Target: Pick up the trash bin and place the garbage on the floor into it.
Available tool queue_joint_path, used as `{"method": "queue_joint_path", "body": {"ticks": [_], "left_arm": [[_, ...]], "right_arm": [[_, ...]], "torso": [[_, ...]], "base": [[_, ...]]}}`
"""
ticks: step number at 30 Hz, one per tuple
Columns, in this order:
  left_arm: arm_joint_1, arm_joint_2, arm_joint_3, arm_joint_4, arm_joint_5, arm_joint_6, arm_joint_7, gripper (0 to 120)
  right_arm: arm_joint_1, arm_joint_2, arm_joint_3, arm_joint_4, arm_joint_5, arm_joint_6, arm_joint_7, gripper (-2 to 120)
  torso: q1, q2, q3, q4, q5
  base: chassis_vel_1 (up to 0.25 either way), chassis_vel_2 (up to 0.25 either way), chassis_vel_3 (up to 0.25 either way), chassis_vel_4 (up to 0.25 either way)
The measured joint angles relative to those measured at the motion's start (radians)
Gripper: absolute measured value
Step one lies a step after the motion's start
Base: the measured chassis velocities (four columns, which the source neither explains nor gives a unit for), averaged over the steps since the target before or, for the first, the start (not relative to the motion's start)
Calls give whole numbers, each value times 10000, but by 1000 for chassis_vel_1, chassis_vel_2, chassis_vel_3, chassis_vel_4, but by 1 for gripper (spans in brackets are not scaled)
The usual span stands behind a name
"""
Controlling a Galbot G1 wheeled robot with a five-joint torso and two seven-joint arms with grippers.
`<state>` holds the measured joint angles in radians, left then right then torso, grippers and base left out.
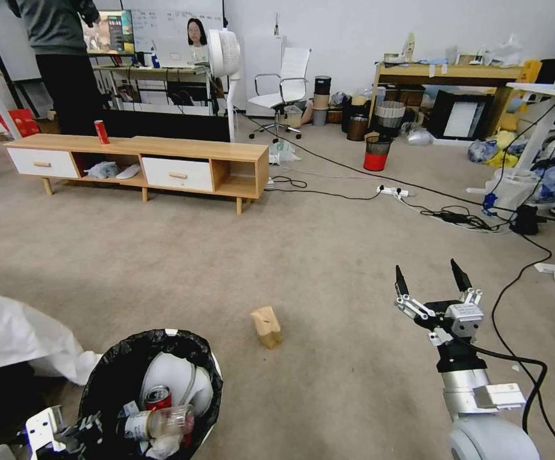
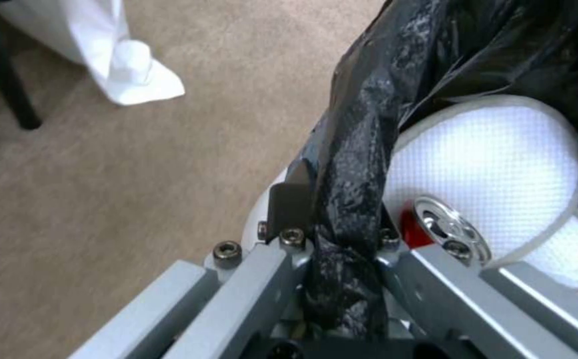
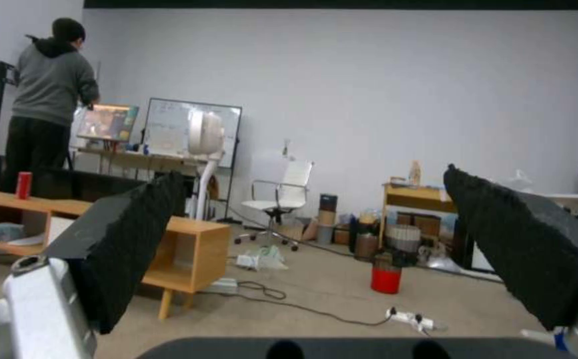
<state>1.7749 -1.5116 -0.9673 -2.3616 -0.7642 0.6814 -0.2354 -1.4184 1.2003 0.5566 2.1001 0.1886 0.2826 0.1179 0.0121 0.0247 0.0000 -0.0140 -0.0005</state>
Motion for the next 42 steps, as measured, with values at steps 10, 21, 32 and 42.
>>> {"method": "queue_joint_path", "body": {"ticks": [10,21,32,42], "left_arm": [[115,-9,1,-124,0,1,1,2],[174,-28,12,-209,3,1,-4,2],[134,22,-44,-205,-155,3,-96,2],[111,71,-72,-159,-238,17,-121,2]], "right_arm": [[-135,-20,33,149,-72,35,-1,100],[-231,-76,69,233,-121,49,-6,100],[-144,-67,-11,161,-101,23,-5,100],[-101,5,-19,98,-90,-10,-5,100]], "torso": [[0,0,0,1,3],[-1,0,0,0,5],[-2,0,0,2,5],[-1,0,0,1,5]], "base": [[-187,170,183,-174],[-113,106,110,-108],[-51,37,36,-37],[0,0,0,0]]}}
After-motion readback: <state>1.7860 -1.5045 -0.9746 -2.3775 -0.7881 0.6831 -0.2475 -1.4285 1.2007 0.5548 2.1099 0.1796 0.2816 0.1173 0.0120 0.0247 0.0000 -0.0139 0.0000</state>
